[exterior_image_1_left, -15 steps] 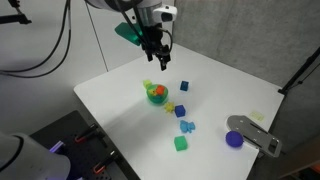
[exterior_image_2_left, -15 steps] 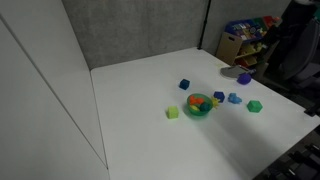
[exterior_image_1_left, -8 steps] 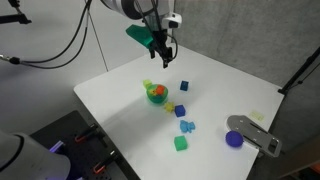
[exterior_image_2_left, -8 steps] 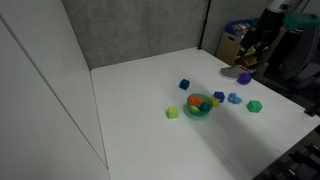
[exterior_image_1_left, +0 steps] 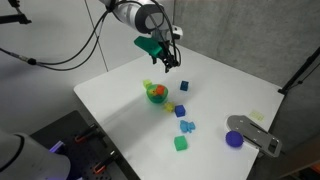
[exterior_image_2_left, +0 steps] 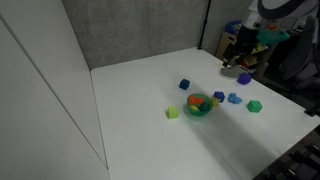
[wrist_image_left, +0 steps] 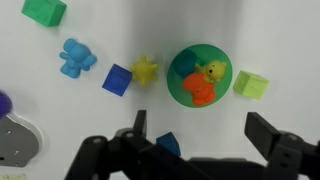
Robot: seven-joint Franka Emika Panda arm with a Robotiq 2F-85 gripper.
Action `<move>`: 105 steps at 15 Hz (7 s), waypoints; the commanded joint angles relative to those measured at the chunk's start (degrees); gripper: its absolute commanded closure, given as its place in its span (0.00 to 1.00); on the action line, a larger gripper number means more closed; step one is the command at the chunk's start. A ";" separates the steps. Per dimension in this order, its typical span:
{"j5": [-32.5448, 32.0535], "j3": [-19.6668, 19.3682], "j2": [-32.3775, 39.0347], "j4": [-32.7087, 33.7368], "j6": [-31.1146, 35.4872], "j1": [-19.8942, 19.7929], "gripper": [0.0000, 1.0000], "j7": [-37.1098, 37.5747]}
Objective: Remove the orange plastic toy from the green bowl and put it on the table
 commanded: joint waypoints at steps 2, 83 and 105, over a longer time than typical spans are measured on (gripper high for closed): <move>1.01 1.18 7.96 4.92 1.71 -0.13 0.00 -3.28; -0.11 4.44 43.22 34.08 2.61 3.65 0.80 -0.59; -3.33 -3.17 32.75 32.49 -12.12 -4.42 0.26 -2.14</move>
